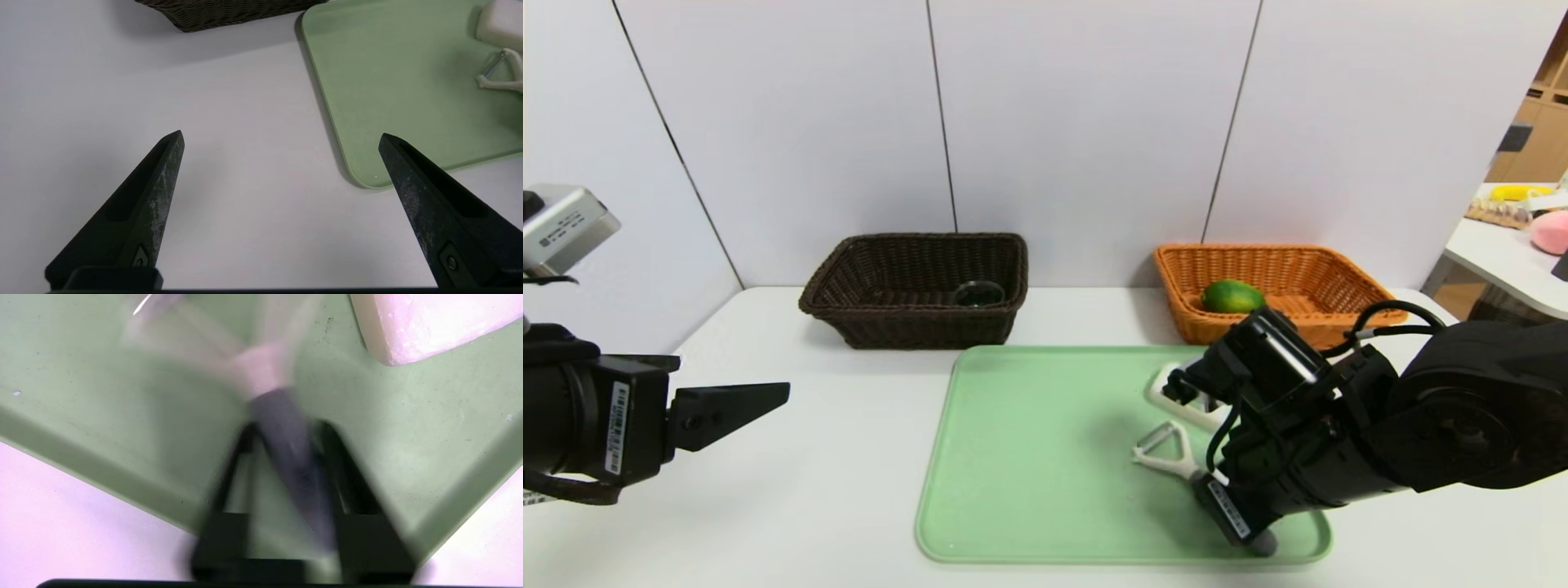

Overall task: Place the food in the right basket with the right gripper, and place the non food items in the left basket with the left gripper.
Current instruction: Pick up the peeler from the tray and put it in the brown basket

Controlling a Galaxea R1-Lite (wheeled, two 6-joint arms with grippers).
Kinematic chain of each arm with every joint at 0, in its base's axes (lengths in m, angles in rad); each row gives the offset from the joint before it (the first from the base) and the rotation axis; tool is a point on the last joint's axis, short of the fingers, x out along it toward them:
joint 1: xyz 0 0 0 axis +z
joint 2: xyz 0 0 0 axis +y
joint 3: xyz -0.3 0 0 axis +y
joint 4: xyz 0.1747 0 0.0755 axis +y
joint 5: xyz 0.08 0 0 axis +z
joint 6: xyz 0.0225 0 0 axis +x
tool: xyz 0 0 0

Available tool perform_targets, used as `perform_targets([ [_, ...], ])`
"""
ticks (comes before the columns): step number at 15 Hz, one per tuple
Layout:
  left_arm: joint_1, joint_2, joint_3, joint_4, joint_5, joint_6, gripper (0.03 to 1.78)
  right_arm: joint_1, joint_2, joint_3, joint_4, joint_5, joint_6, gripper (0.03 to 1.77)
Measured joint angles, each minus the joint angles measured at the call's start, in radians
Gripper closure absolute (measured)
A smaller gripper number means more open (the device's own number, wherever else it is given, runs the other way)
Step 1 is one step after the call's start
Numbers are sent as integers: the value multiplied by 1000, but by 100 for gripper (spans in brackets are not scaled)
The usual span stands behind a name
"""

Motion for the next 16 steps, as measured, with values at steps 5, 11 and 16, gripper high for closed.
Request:
perform_targets([
  [5, 11, -15, 0, 0, 3, 2, 12, 0, -3, -1, -1, 3, 27, 153],
  [11, 11, -13, 1, 1, 3, 3, 12, 19, -3, -42, -10, 18, 27, 153],
  [16, 11, -13, 21, 7, 5, 1, 12, 66, -9, -171, -43, 17, 48, 153],
])
